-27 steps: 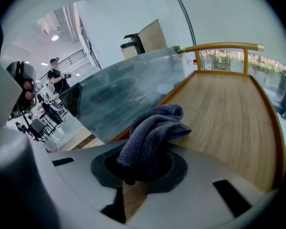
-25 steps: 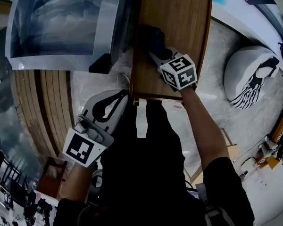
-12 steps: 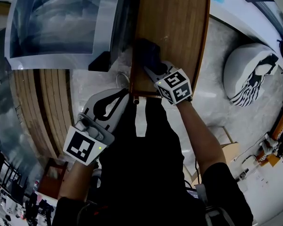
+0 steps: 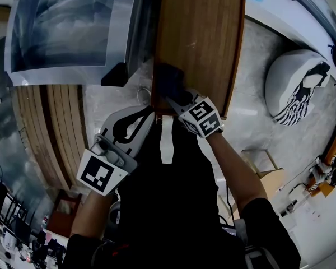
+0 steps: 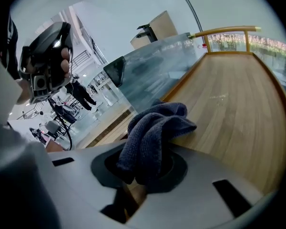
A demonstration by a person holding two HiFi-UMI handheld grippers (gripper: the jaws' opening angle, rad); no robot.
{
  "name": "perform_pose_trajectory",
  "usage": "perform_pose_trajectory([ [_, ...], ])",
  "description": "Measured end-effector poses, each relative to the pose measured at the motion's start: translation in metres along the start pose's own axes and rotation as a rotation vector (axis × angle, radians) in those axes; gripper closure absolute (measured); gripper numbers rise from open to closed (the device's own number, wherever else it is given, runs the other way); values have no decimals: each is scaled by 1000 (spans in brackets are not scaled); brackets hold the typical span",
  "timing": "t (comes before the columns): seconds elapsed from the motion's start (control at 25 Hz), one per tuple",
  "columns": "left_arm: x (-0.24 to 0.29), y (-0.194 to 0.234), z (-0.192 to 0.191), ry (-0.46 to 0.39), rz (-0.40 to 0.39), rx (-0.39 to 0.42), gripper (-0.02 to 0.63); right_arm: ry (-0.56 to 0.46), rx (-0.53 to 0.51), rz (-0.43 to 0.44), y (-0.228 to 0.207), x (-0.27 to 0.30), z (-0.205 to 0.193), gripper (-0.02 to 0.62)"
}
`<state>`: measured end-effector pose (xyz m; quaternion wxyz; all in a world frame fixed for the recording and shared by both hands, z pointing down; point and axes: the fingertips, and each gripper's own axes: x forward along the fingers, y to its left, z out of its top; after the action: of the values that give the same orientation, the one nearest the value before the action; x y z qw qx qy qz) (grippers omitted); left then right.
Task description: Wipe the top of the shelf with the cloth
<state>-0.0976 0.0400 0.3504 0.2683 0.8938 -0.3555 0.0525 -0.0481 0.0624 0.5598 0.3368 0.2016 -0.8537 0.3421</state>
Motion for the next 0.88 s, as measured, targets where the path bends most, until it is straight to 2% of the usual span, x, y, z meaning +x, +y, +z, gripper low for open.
perform_pose_trajectory([
  [0.2, 6, 0, -1, 3, 1, -4, 580, 19, -19, 24, 5, -3, -6, 534],
  [0.36, 13, 1, 2, 3, 3, -5, 580, 0, -70, -7, -8, -16, 8, 534],
  [0.88, 46, 15, 23, 2, 39, -2, 580, -128, -120, -175, -132, -64, 103, 534],
])
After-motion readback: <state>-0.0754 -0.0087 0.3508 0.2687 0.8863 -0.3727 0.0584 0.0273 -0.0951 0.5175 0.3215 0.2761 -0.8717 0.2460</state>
